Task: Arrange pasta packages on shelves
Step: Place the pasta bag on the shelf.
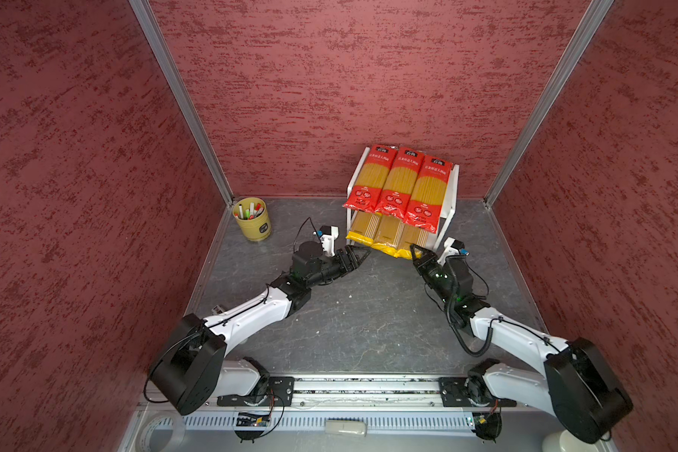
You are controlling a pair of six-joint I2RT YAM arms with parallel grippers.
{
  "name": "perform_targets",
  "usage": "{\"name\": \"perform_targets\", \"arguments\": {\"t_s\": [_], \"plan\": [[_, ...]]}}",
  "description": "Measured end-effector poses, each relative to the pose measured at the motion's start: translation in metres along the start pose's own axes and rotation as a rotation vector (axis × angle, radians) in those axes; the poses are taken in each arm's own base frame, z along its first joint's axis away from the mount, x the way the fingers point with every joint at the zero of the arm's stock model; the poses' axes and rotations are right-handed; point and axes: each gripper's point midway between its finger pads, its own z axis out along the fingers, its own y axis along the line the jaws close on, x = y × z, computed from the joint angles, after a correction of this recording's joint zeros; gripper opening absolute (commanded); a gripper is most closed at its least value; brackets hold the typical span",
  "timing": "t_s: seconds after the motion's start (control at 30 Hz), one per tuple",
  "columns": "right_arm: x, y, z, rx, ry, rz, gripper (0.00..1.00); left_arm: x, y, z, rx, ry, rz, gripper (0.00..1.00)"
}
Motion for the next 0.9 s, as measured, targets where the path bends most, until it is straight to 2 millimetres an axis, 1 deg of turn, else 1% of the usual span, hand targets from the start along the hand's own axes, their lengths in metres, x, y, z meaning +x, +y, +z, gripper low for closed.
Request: {"name": "perform_targets", "arguments": {"t_s": [0.07, 0.13, 0.23, 0.37, 0.47, 0.57, 0.63, 0.7, 0.77, 0.9], "plan": [[-0.003, 0.002, -0.001, 0.008, 0.0, -0.011, 0.42, -0.001, -0.001, -0.002, 0.001, -0.006, 0.007, 0.75], [-0.005, 0.003, -0.004, 0.021, 0.004, -0.031, 0.5, -0.001, 0.0, -0.004, -0.005, -0.01, 0.013, 0.75], [-0.006, 0.003, -0.007, 0.039, 0.015, -0.054, 0.58, 0.0, 0.005, -0.009, -0.027, -0.013, 0.022, 0.75], [-0.001, 0.003, -0.015, 0.041, 0.052, -0.062, 0.66, 0.002, 0.009, -0.02, -0.052, -0.022, 0.051, 0.76], [0.007, -0.002, -0.021, 0.038, 0.083, -0.062, 0.69, 0.002, 0.009, -0.03, -0.069, -0.038, 0.087, 0.76], [0.018, -0.015, -0.032, 0.053, 0.113, -0.075, 0.72, 0.003, 0.012, -0.042, -0.098, -0.058, 0.135, 0.76], [0.026, -0.021, -0.039, 0.063, 0.133, -0.098, 0.73, 0.004, 0.016, -0.05, -0.13, -0.071, 0.18, 0.76], [0.029, -0.023, -0.043, 0.067, 0.139, -0.14, 0.73, 0.004, 0.021, -0.058, -0.168, -0.09, 0.236, 0.77], [0.028, -0.023, -0.046, 0.071, 0.127, -0.194, 0.72, 0.005, 0.026, -0.066, -0.211, -0.114, 0.309, 0.77], [0.013, -0.033, -0.05, 0.141, 0.045, -0.336, 0.74, 0.003, 0.046, -0.085, -0.343, -0.192, 0.502, 0.79]]}}
